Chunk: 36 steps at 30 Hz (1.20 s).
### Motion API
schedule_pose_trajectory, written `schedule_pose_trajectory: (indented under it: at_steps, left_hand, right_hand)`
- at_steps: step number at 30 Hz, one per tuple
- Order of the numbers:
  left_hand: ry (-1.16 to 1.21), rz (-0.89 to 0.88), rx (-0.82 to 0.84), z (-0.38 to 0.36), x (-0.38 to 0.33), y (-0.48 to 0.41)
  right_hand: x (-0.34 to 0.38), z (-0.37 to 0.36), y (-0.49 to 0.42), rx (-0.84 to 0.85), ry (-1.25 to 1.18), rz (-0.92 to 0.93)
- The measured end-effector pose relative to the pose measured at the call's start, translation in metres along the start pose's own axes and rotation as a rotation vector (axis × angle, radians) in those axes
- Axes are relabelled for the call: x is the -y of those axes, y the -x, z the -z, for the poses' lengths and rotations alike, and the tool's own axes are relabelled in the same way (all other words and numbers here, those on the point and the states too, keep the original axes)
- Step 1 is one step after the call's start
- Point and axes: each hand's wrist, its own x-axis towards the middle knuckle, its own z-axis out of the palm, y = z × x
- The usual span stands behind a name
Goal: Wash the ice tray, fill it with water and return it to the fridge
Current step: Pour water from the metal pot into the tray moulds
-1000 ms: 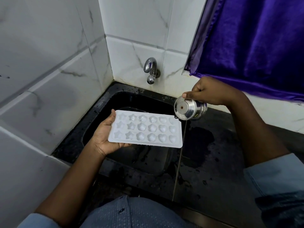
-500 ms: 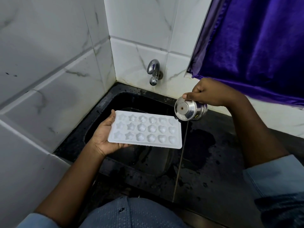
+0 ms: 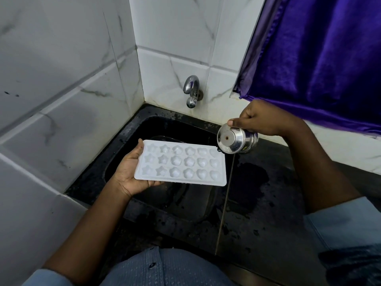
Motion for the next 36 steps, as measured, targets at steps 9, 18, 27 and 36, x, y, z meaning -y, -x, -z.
schedule_pose_trajectory:
  at_steps: [9, 18, 27, 36]
  left_hand:
    - [0.002, -0.012, -0.017, -0.001, -0.0001, -0.0014]
    - [0.026, -0.002, 0.008, -0.0002, -0.0006, -0.0034]
    - [0.027, 0.006, 0.031, -0.0016, -0.0018, -0.0031]
    - [0.028, 0.015, 0.026, -0.0008, -0.0023, -0.0028]
  right_hand:
    - [0.0018, -0.003, 0.0004, 0.027, -0.018, 0.012]
    - [-0.001, -0.0017, -0.0006, 0.024, -0.01, 0.015]
    - [-0.0001, -0.0031, 0.0011, 0.024, -0.011, 0.018]
    - [0.0006, -0.0002, 0.001, 0.012, 0.042, 0.016]
